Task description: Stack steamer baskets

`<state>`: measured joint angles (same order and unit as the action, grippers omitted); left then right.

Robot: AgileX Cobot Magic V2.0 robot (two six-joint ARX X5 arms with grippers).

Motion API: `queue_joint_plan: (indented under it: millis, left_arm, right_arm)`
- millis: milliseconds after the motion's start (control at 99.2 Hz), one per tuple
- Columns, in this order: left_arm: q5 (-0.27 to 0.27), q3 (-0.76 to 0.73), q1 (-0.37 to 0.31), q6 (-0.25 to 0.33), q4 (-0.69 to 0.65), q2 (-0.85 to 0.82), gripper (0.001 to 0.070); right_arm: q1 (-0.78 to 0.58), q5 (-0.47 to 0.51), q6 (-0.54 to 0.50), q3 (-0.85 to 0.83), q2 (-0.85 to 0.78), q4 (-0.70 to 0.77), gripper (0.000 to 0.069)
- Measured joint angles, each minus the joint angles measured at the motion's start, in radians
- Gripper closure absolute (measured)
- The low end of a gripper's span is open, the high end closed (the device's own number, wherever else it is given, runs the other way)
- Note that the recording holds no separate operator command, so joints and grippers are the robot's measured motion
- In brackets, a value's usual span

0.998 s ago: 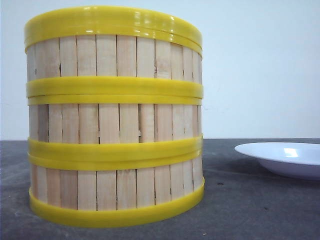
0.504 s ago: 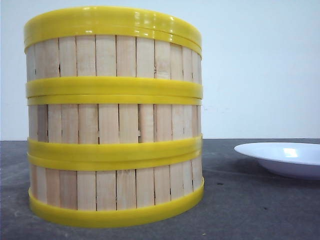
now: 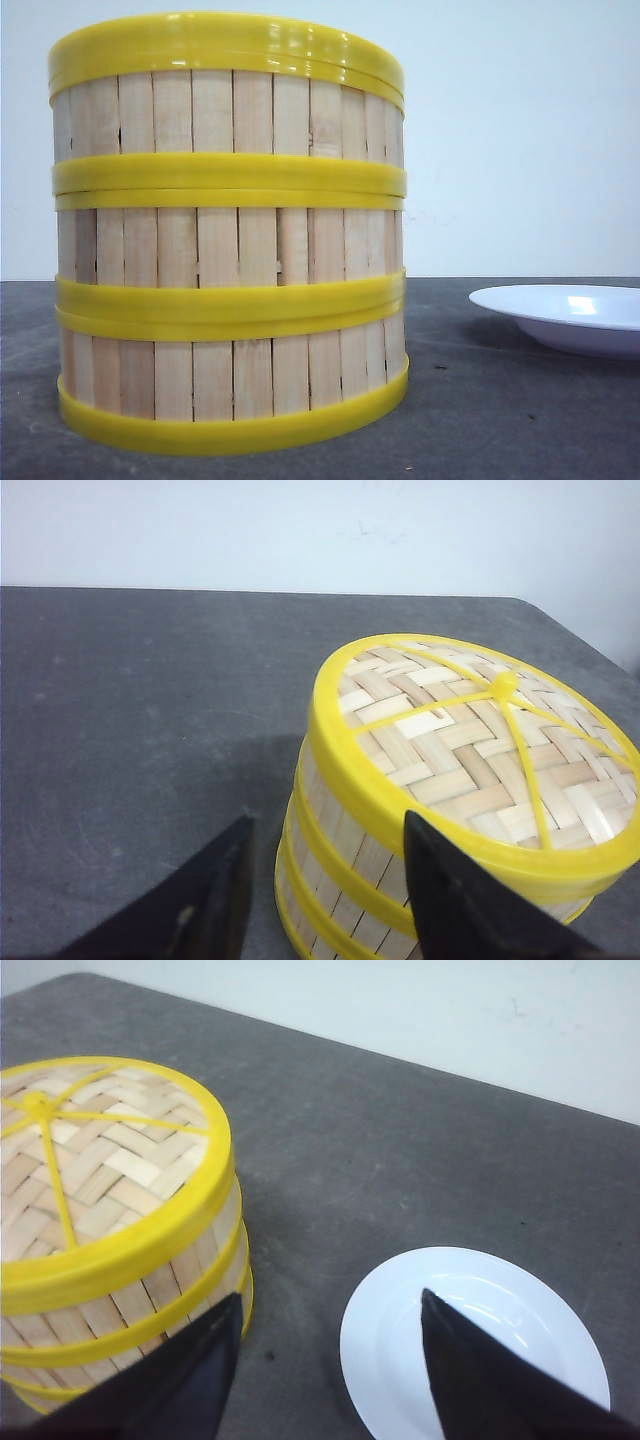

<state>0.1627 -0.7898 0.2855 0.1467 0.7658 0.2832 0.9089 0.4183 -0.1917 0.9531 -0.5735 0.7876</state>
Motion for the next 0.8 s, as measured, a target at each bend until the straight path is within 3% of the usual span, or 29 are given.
queue_joint_plan:
  millis: [30,81,121,202,797]
  left_arm:
    - [0.000,0.000,0.000,0.000,0.000,0.000,0.0482]
    - [0.000,0.000,0.000,0.001,0.002,0.000,0.0595]
    - [0.000,0.000,0.000,0.001,0.004,0.000,0.0640]
    - [0.000,0.000,0.000,0.001,0.006,0.000,0.0676]
    - [0.000,0.000,0.000,0.001,0.028,0.000,0.0681]
  right_arm:
    - [0.000,0.000,0.000,0.000,0.000,0.000,0.0402]
    - [0.000,0.000,0.000,0.000,0.000,0.000,0.0524]
    - [0.000,0.000,0.000,0.000,0.000,0.000,0.0599]
    - [0.000,0.000,0.000,0.000,0.000,0.000,0.0659]
    - [0.000,0.000,0.000,0.000,0.000,0.000,0.0683]
